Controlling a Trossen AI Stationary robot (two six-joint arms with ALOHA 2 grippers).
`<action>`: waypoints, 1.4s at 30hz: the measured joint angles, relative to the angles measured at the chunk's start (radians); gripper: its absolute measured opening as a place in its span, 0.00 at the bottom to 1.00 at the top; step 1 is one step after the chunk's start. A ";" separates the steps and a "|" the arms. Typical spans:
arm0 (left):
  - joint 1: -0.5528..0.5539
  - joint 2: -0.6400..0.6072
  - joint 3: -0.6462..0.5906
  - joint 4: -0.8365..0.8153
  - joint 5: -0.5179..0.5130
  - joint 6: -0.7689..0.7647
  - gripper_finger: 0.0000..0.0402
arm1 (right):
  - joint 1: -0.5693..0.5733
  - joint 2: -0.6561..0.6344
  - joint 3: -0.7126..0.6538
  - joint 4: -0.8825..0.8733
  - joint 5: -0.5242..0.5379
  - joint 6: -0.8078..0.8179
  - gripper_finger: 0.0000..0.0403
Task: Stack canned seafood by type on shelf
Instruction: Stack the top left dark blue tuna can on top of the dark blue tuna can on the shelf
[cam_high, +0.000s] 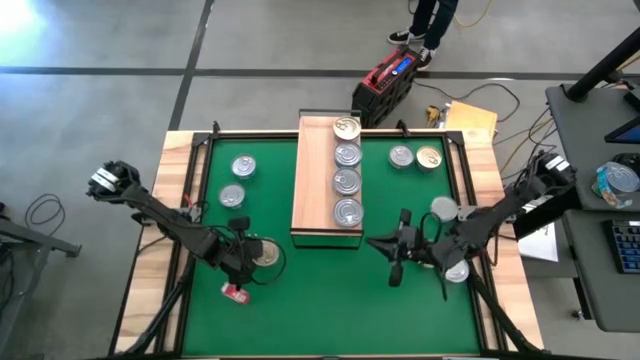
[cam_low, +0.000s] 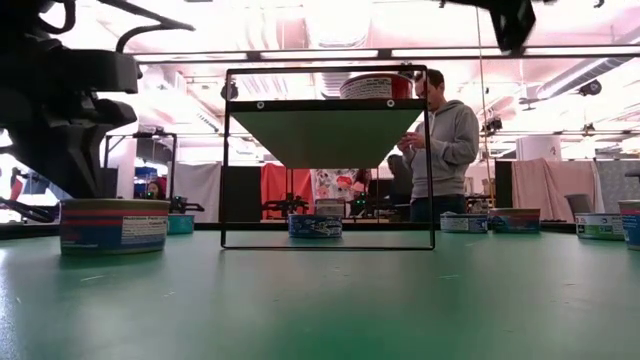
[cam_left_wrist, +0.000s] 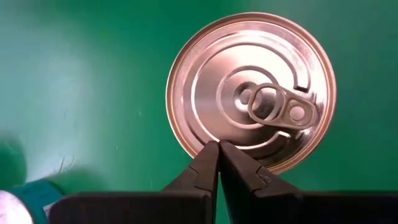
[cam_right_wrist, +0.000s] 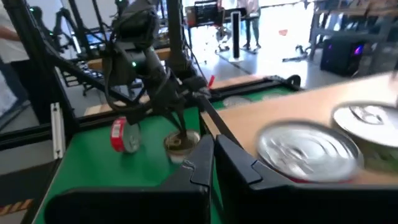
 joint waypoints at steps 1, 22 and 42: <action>-0.002 0.004 0.001 0.007 0.004 0.000 0.00 | 0.006 0.029 0.034 -0.001 0.015 -0.024 0.02; -0.066 0.035 0.000 0.153 0.003 0.116 0.00 | 0.037 0.385 0.643 -0.635 0.046 0.228 0.02; -0.065 0.027 0.019 0.148 -0.045 0.330 0.00 | 0.121 0.478 0.716 -0.699 0.046 0.557 0.02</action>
